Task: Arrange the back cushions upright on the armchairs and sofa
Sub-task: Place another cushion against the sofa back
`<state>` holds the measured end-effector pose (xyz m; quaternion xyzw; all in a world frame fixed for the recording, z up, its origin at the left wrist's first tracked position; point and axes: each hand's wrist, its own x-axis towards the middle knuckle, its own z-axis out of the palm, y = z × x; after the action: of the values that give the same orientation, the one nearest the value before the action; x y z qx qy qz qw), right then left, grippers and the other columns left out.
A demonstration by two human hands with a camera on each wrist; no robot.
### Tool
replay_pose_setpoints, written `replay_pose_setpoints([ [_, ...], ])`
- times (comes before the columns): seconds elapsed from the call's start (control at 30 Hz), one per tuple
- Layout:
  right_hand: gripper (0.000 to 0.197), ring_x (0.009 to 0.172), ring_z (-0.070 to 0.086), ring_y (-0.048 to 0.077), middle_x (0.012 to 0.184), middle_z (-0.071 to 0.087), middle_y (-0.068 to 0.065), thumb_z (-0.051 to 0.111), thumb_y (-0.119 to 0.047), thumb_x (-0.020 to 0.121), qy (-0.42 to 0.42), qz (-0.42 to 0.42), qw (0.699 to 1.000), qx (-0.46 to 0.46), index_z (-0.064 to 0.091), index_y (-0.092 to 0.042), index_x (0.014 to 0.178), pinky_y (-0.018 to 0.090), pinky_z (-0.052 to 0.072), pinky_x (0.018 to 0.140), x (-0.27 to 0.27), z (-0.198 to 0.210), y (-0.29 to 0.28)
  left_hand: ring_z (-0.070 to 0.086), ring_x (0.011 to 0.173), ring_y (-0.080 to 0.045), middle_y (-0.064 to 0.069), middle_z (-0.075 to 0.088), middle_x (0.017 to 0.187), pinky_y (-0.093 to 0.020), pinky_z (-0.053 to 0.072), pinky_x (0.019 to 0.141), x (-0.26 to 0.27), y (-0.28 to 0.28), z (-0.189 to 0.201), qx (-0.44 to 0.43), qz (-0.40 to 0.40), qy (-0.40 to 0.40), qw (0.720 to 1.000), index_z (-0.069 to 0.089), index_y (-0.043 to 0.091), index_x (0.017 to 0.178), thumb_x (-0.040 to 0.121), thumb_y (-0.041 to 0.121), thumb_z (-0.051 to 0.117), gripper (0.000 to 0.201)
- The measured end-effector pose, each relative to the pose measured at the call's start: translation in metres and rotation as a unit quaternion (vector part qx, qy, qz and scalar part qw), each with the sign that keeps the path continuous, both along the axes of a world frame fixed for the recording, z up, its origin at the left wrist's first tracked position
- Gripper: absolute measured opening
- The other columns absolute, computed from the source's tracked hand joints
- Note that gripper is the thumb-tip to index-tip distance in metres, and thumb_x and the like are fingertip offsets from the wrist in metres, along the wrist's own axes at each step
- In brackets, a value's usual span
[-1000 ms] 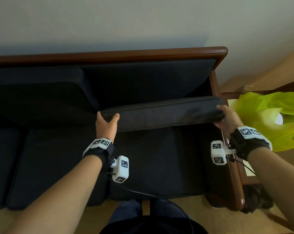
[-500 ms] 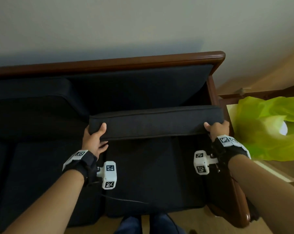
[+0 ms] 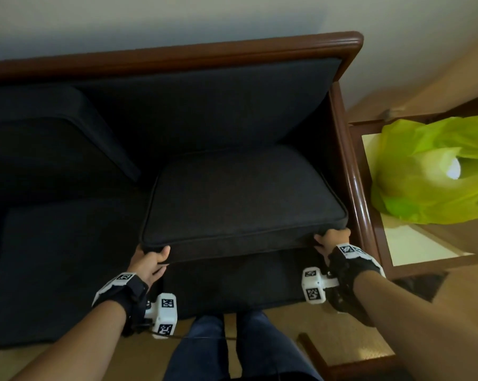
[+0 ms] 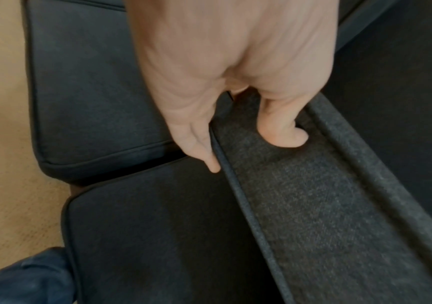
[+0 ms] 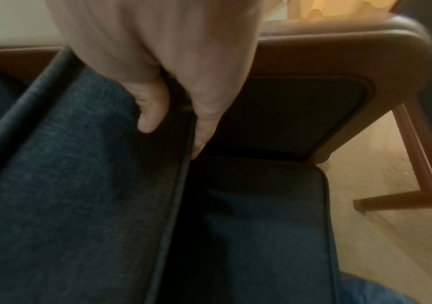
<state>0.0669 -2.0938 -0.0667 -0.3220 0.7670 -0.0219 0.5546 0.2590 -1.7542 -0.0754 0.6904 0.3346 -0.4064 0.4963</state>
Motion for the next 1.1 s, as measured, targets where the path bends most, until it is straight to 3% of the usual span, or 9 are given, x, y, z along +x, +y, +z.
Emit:
replay_pose_setpoints([
  [0.1, 0.052, 0.119, 0.056, 0.037, 0.144, 0.044, 0.016, 0.035, -0.002, 0.100, -0.012, -0.007, 1.000, -0.020, 0.019, -0.008, 0.149, 0.041, 0.047, 0.086, 0.012, 0.019, -0.001, 0.055, 0.124, -0.028, -0.008, 0.060, 0.133, -0.033, 0.043, 0.094, 0.002, -0.003, 0.005, 0.006, 0.002, -0.020, 1.000, 0.051, 0.022, 0.130, 0.089, 0.002, 0.066, 0.048],
  [0.17, 0.052, 0.095, 0.063, 0.031, 0.131, 0.049, 0.014, 0.033, 0.001, 0.098, -0.022, -0.045, 0.998, -0.048, 0.025, -0.011, 0.148, 0.042, 0.045, 0.092, 0.017, 0.026, -0.007, 0.060, 0.118, -0.028, -0.007, 0.062, 0.127, -0.028, 0.046, 0.084, 0.009, -0.010, 0.015, 0.019, 0.013, -0.049, 0.999, 0.054, 0.018, 0.129, 0.088, 0.007, 0.069, 0.045],
  [0.23, 0.053, 0.103, 0.062, 0.038, 0.137, 0.050, 0.020, 0.038, 0.001, 0.096, -0.038, -0.025, 0.996, -0.078, 0.028, -0.009, 0.147, 0.048, 0.046, 0.099, 0.026, 0.034, -0.011, 0.065, 0.108, -0.027, -0.006, 0.065, 0.120, -0.025, 0.048, 0.077, 0.023, -0.020, 0.024, 0.048, 0.033, -0.089, 0.994, 0.055, 0.016, 0.127, 0.086, 0.013, 0.072, 0.044],
  [0.3, 0.056, 0.115, 0.059, 0.041, 0.137, 0.052, 0.024, 0.046, 0.002, 0.091, -0.038, 0.006, 0.993, -0.109, 0.033, -0.008, 0.144, 0.048, 0.049, 0.099, 0.036, 0.041, -0.017, 0.067, 0.103, -0.029, -0.004, 0.066, 0.115, -0.030, 0.052, 0.084, 0.040, -0.033, 0.032, 0.069, 0.043, -0.136, 0.987, 0.058, 0.016, 0.124, 0.078, 0.027, 0.079, 0.052],
  [0.4, 0.062, 0.094, 0.062, 0.025, 0.117, 0.061, 0.009, 0.058, 0.007, 0.082, -0.061, -0.006, 0.986, -0.157, 0.042, -0.019, 0.137, 0.041, 0.052, 0.091, 0.058, 0.057, -0.029, 0.067, 0.097, -0.025, -0.003, 0.065, 0.116, -0.039, 0.055, 0.091, 0.062, -0.051, 0.047, 0.094, 0.025, -0.205, 0.974, 0.061, 0.019, 0.125, 0.067, 0.048, 0.080, 0.068],
  [0.53, 0.053, 0.084, 0.063, 0.025, 0.090, 0.062, -0.006, 0.069, -0.024, 0.073, -0.038, 0.077, 0.968, -0.235, 0.053, -0.024, 0.124, 0.044, 0.053, 0.084, 0.097, 0.075, -0.057, 0.067, 0.077, -0.009, 0.005, 0.067, 0.107, -0.033, 0.057, 0.087, 0.096, -0.081, 0.066, 0.082, 0.002, -0.281, 0.956, 0.062, 0.020, 0.125, 0.072, 0.053, 0.077, 0.064],
  [0.7, 0.075, 0.112, 0.054, 0.043, 0.132, 0.054, 0.011, 0.066, -0.055, 0.061, -0.025, 0.168, 0.965, -0.199, 0.045, -0.029, 0.128, 0.059, 0.045, 0.095, 0.161, 0.082, -0.107, 0.067, 0.077, -0.007, -0.002, 0.069, 0.113, -0.013, 0.049, 0.055, 0.155, -0.116, 0.063, 0.082, -0.041, -0.303, 0.948, 0.058, 0.024, 0.129, 0.076, 0.055, 0.074, 0.063],
  [0.8, 0.082, 0.115, 0.051, 0.045, 0.133, 0.051, 0.014, 0.067, -0.055, 0.065, -0.030, 0.172, 0.964, -0.198, 0.037, -0.029, 0.137, 0.058, 0.043, 0.096, 0.194, 0.081, -0.127, 0.070, 0.089, -0.016, -0.007, 0.065, 0.123, -0.011, 0.044, 0.044, 0.196, -0.139, 0.061, 0.107, -0.054, -0.283, 0.952, 0.054, 0.019, 0.131, 0.077, 0.060, 0.072, 0.070],
  [1.1, 0.082, 0.124, 0.047, 0.042, 0.143, 0.044, 0.015, 0.067, -0.055, 0.078, 0.024, 0.181, 0.956, -0.231, 0.028, -0.022, 0.142, 0.047, 0.038, 0.097, 0.219, 0.057, -0.143, 0.069, 0.075, -0.027, -0.011, 0.057, 0.131, -0.031, 0.055, 0.063, 0.223, -0.156, 0.040, 0.193, -0.131, -0.282, 0.931, 0.038, 0.016, 0.135, 0.087, 0.060, 0.059, 0.069],
])
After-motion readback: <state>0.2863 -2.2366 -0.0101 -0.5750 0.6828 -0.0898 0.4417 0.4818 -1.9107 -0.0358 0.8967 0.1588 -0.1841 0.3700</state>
